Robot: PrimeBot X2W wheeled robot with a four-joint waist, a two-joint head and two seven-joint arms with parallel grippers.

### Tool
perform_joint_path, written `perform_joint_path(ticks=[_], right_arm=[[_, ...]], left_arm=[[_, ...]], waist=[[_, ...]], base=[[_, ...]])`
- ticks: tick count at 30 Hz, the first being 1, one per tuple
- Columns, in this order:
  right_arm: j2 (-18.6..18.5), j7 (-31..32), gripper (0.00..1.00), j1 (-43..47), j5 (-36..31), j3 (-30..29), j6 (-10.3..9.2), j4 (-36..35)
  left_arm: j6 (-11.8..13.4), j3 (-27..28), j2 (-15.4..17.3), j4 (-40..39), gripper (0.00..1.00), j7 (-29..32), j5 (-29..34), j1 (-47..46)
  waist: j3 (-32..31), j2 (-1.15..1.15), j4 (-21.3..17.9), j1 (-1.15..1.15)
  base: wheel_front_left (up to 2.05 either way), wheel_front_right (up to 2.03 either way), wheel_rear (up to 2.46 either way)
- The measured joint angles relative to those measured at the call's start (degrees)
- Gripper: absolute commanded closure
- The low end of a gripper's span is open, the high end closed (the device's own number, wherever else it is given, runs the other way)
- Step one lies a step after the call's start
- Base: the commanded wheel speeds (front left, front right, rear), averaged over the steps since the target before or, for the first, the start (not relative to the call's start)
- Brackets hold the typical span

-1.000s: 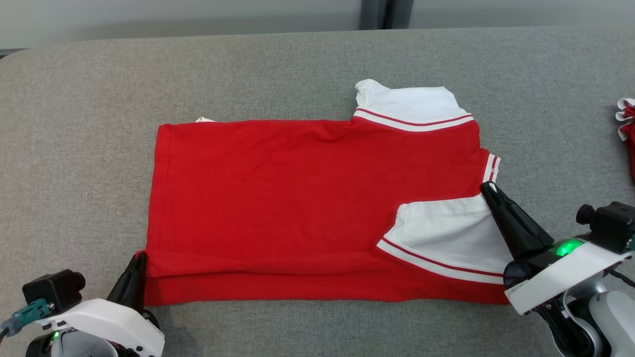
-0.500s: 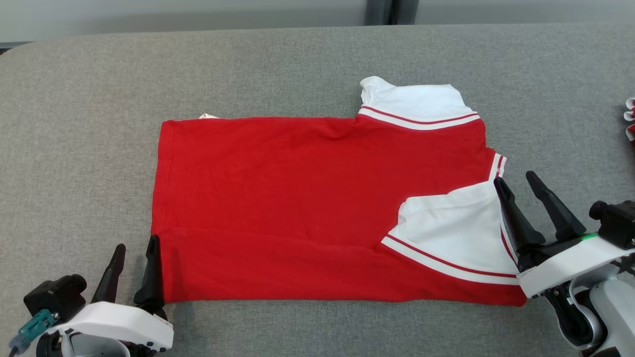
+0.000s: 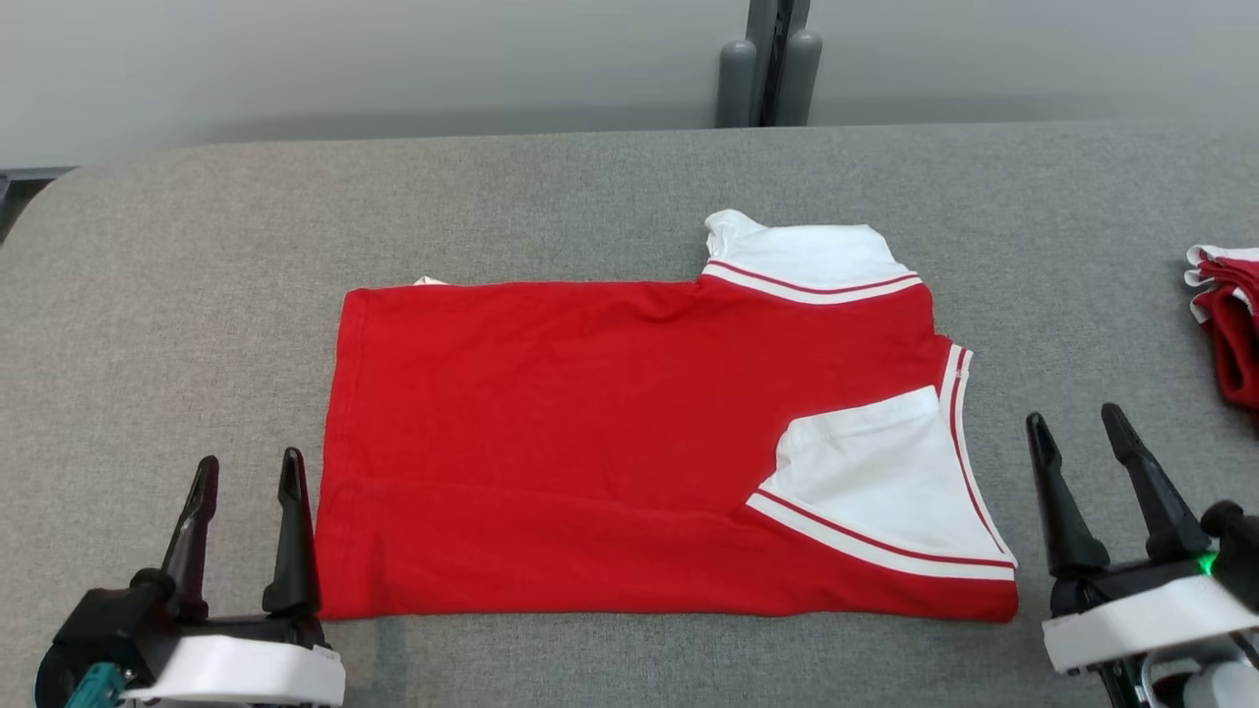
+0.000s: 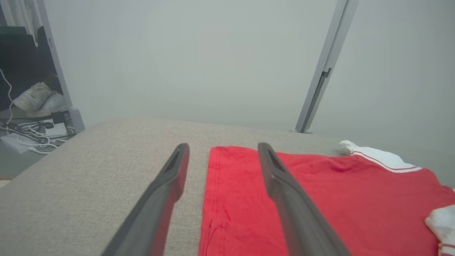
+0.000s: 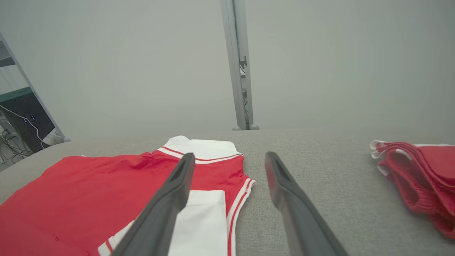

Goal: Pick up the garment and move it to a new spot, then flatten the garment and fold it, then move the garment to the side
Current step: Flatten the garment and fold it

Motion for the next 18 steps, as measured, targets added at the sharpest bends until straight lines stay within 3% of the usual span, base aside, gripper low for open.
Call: perform_joint_path(ticks=[8, 18], right_arm=[[2.4, 0.7, 0.0, 7.3, -2.6, -2.9, 0.0, -2.4], [3.5, 1.5, 0.0, 8.4, -3.1, -3.3, 0.0, -3.3]], left_arm=[[-1.2, 0.4, -0.4, -0.9, 0.0, -0.1, 4.6, 5.3], [-3.1, 1.1, -1.9, 1.5, 0.0, -0.1, 5.8, 6.3]], waist=[[-2.9, 0.0, -0.7, 0.0], [-3.5, 0.0, -0.8, 0.0]], base=[[0.0, 0.0, 0.0], [0.0, 0.0, 0.0]])
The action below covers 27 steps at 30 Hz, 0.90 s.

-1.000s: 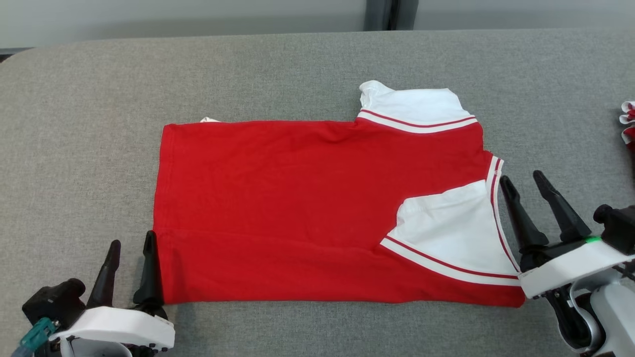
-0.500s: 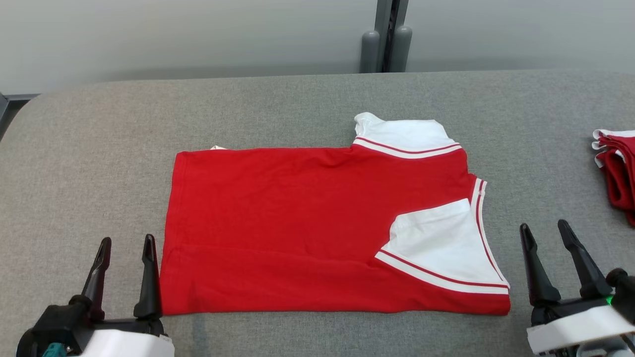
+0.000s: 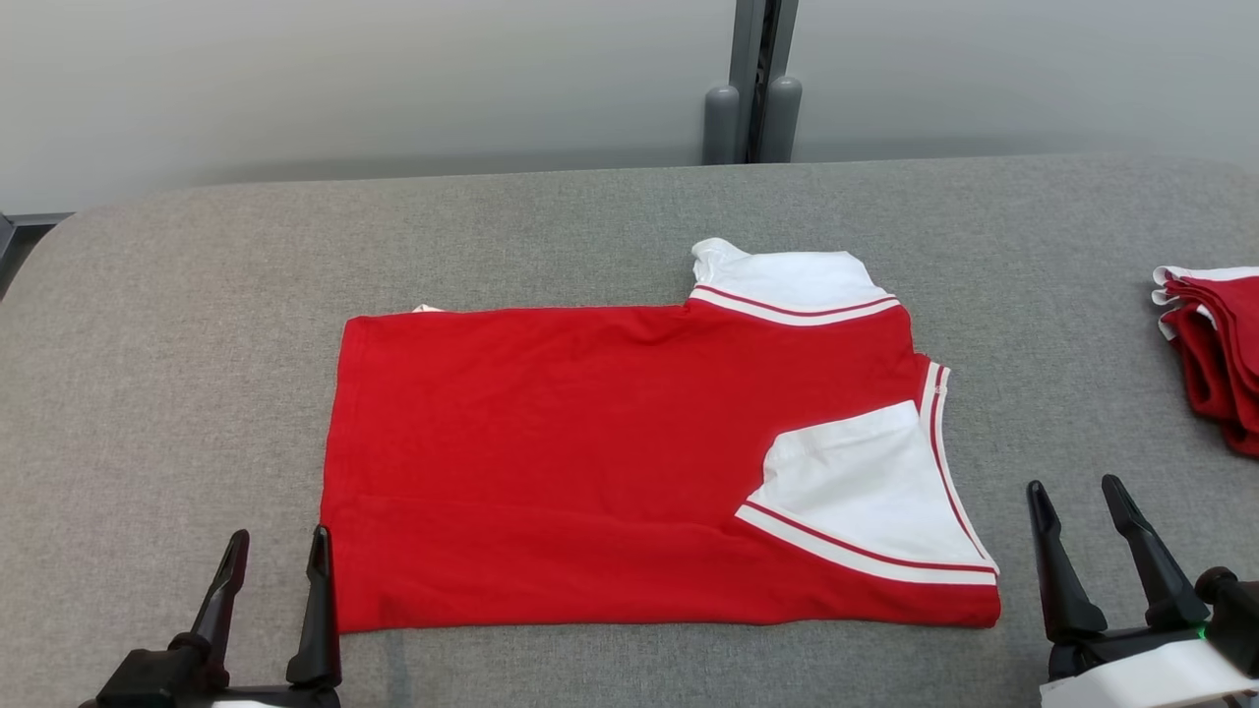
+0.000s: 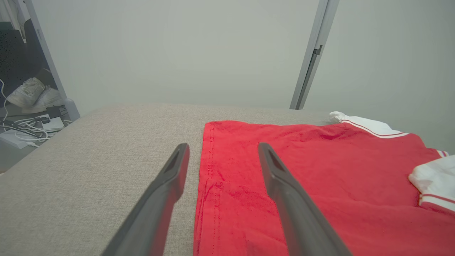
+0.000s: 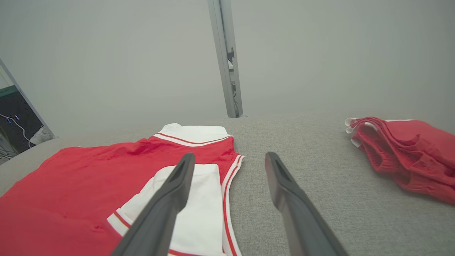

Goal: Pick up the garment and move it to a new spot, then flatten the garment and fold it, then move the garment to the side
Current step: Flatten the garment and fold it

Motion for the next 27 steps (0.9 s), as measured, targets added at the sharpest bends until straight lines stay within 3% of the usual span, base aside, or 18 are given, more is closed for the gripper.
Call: perform_joint_path(ticks=[8, 27], right_arm=[[0.1, 1.5, 0.0, -0.1, 0.0, 0.9, 0.0, 1.3], [2.5, 0.6, 0.0, -3.8, 3.0, 5.3, 0.0, 16.4]], left_arm=[[-1.3, -0.4, -0.8, 5.2, 0.0, 0.9, -1.2, -1.7], [-6.7, -1.5, -2.4, 24.8, 0.0, 2.9, -7.0, -10.1]], waist=[[1.2, 0.0, 0.3, 0.0], [5.5, 0.0, 0.3, 0.0]], base=[[0.0, 0.0, 0.0], [0.0, 0.0, 0.0]])
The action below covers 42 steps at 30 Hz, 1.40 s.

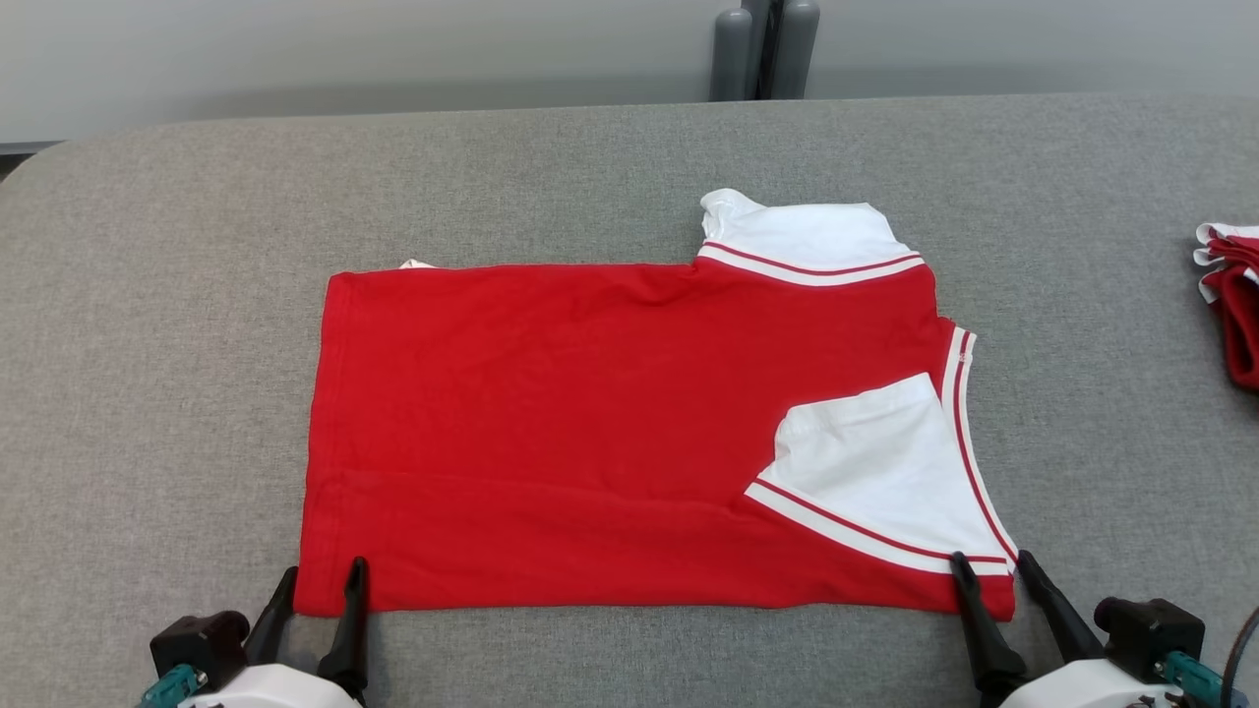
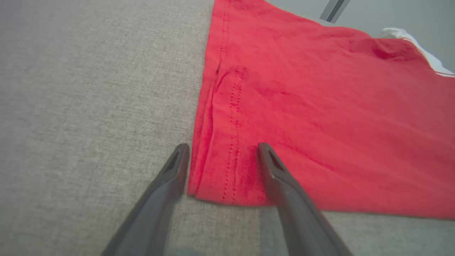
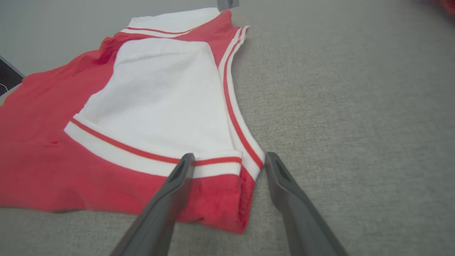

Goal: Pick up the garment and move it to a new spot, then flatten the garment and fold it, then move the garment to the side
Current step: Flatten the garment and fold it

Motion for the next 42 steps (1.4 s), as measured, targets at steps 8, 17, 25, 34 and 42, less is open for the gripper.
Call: perform_joint_path(ticks=[8, 17, 25, 34, 42], right_arm=[[-0.4, 0.3, 1.0, -2.2, 3.1, 2.1, 0.0, 3.3], [-2.0, 0.4, 1.0, 0.5, 6.0, 1.0, 0.02, 2.3], [-2.2, 2.5, 1.0, 7.2, 6.3, -0.8, 0.02, -1.6], [-1.7, 6.2, 0.0, 10.5, 6.4, -2.1, 0.01, -6.4], [-1.8, 4.2, 0.0, 7.9, 2.2, -6.7, 0.01, -14.3]], left_arm=[[-1.3, -0.7, 0.3, 3.1, 1.0, 0.1, -0.9, -2.2], [-1.6, -2.6, 0.1, 1.5, 1.0, -0.5, -0.1, 0.6], [-0.2, -3.0, 0.5, -4.2, 1.0, 2.0, -0.4, 7.1], [2.7, -2.7, 1.2, -10.3, 0.0, 3.7, -1.1, 12.8], [3.9, -1.4, 1.6, -15.5, 0.0, -0.9, 0.5, 11.7]], waist=[[0.1, 0.0, -0.1, 0.0], [-2.4, 0.0, 0.1, 0.0], [-5.8, 0.0, -0.4, 0.0], [-8.3, 0.0, -1.0, 0.0], [-9.7, 0.0, -1.1, 0.0]], base=[[0.0, 0.0, 0.0], [0.0, 0.0, 0.0], [0.0, 0.0, 0.0], [0.0, 0.0, 0.0], [0.0, 0.0, 0.0]])
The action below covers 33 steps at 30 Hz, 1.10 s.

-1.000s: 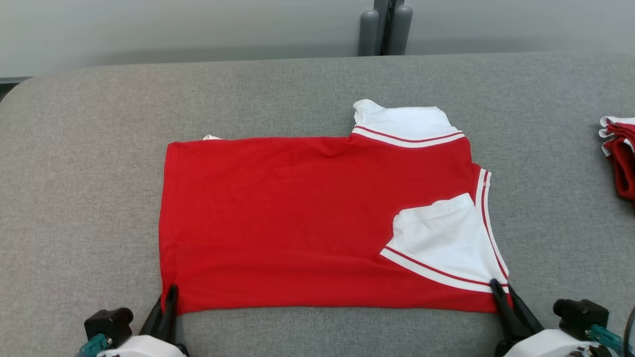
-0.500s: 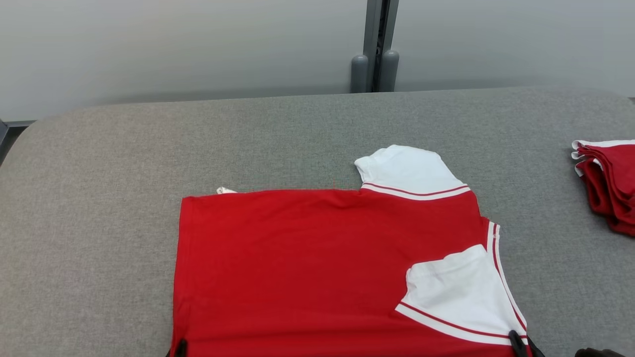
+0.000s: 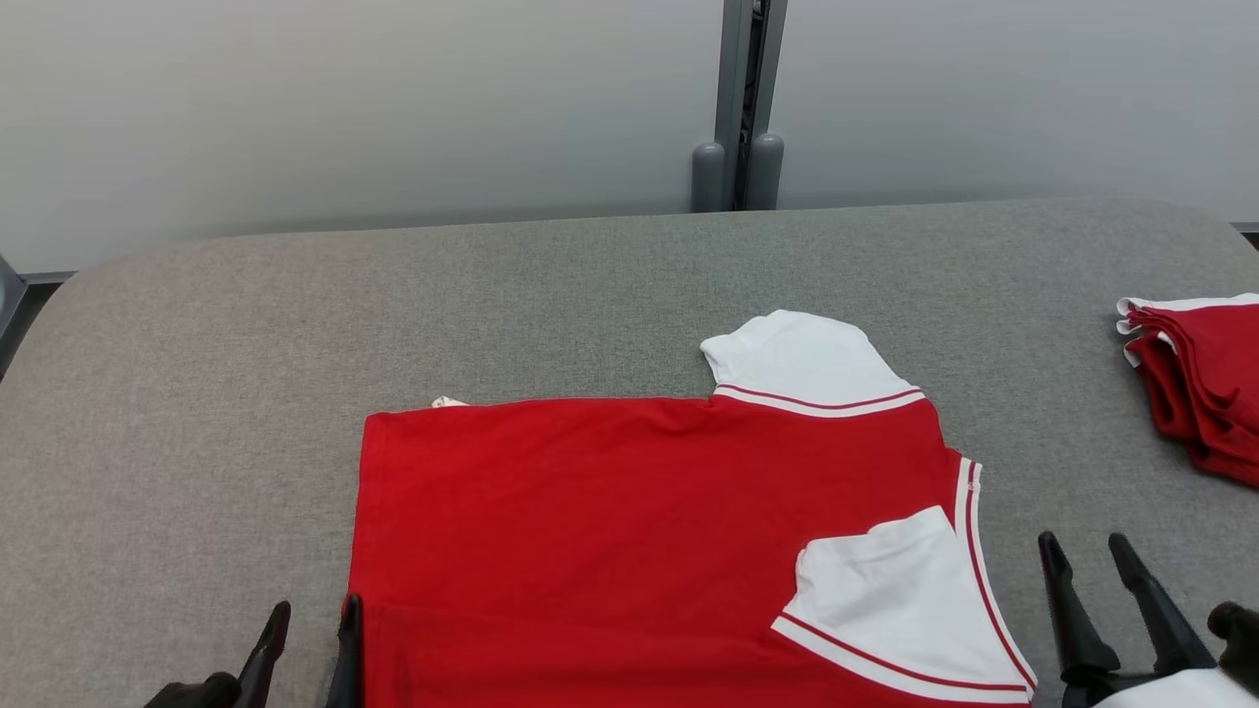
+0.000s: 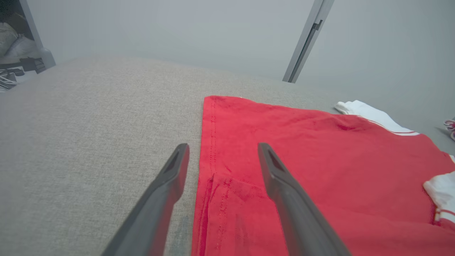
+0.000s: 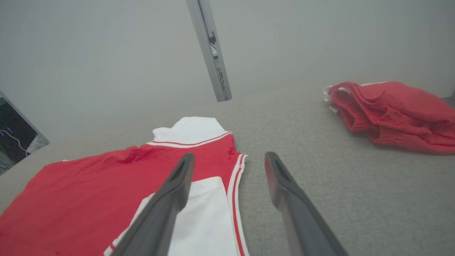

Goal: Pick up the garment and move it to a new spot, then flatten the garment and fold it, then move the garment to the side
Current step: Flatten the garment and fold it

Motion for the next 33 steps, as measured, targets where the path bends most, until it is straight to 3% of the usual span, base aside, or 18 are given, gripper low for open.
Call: perform_joint_path(ticks=[7, 18, 26, 33], right_arm=[[0.0, 2.3, 0.0, -1.8, -2.8, -1.8, 0.0, -5.5], [0.8, 4.5, 0.0, -0.8, -3.6, -2.7, 0.0, -7.5], [0.9, 5.3, 0.0, -2.6, -3.8, -3.0, 0.0, -9.6], [0.6, 5.1, 0.0, -6.3, -3.9, -2.1, 0.0, -10.1]], left_arm=[[1.3, 0.3, 1.5, -5.1, 0.0, -0.1, 1.6, -1.5], [2.0, -0.5, 2.2, -6.9, 0.0, 2.5, 2.1, -2.8], [-1.7, -2.6, 3.9, -5.6, 0.0, 11.8, 0.2, -16.1], [-5.1, -3.7, 5.0, 5.5, 0.0, 23.2, -4.7, -28.3]], waist=[[-1.3, 0.0, 0.3, 0.0], [-1.0, 0.0, 1.2, 0.0], [2.9, 0.0, 1.8, 0.0], [8.6, 0.0, 1.2, 0.0]], base=[[0.0, 0.0, 0.0], [0.0, 0.0, 0.0], [0.0, 0.0, 0.0], [0.0, 0.0, 0.0]])
